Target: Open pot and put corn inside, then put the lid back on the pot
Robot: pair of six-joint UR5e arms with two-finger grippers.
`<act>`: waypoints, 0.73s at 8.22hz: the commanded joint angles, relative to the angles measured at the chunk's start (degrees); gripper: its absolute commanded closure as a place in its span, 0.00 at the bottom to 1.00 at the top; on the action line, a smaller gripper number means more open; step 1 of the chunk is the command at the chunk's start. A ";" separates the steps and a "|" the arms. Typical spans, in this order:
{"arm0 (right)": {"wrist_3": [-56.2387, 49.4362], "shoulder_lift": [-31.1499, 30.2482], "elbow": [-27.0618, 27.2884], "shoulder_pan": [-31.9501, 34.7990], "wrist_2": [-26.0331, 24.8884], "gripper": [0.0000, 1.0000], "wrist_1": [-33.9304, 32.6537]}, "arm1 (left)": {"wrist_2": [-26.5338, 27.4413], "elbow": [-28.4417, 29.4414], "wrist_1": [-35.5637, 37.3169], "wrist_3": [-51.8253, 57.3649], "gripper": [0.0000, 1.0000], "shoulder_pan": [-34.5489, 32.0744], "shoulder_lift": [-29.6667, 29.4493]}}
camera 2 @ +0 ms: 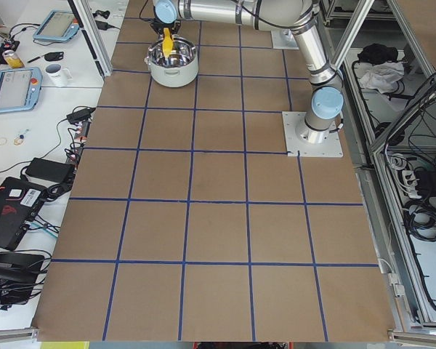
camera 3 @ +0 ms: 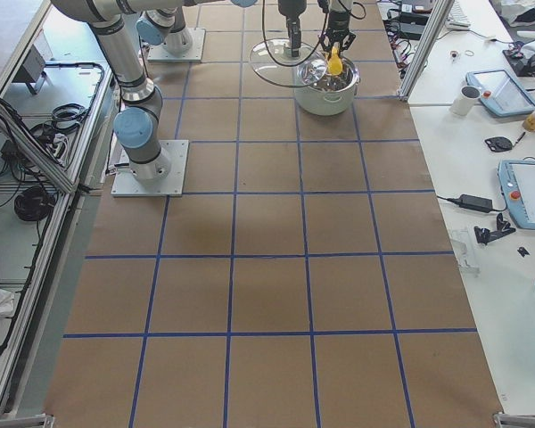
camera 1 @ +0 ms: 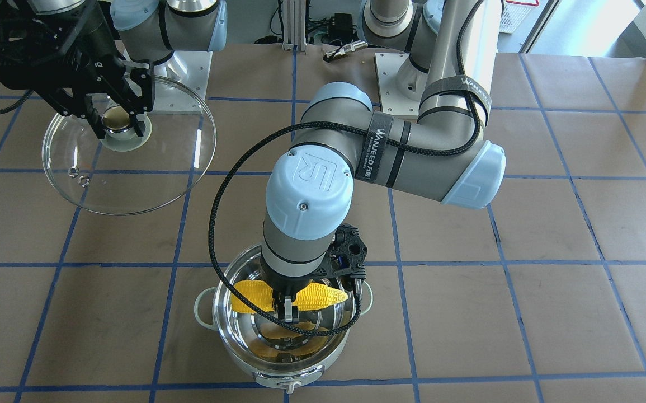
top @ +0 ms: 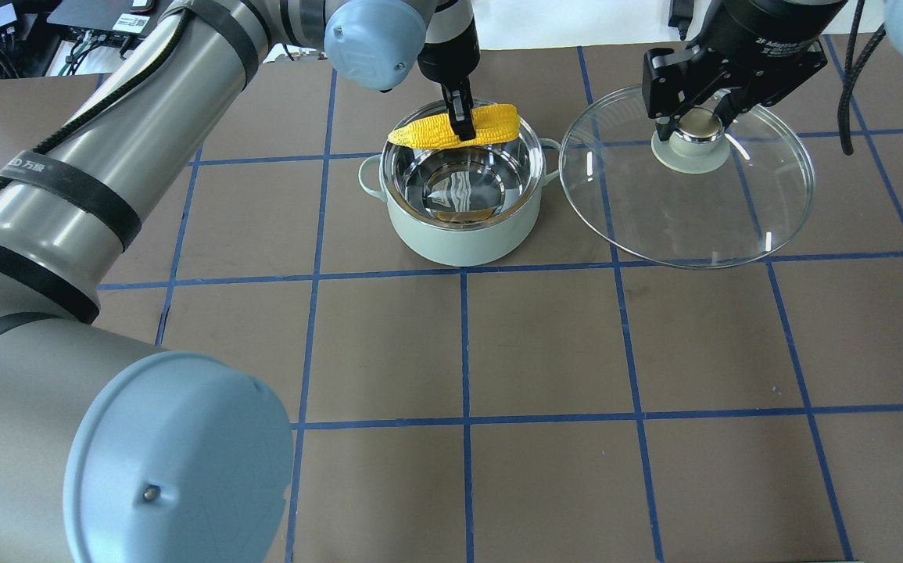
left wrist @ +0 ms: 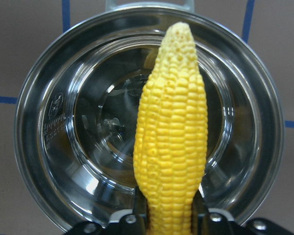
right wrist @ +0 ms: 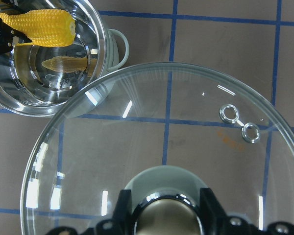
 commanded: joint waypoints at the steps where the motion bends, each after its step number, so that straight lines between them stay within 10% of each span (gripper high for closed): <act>1: -0.19 0.03 0.00 -0.06 -0.31 0.72 -0.01 | -0.21 0.00 0.22 -1.56 1.00 -0.04 -1.65; 4: -2.92 0.03 0.00 -0.06 -0.49 0.73 0.08 | 0.14 -0.35 1.53 -0.86 1.00 -0.04 -1.66; 6: -3.01 0.03 0.00 -0.06 -0.58 0.73 -0.09 | 0.31 -0.44 2.15 -0.86 0.69 -0.04 -2.01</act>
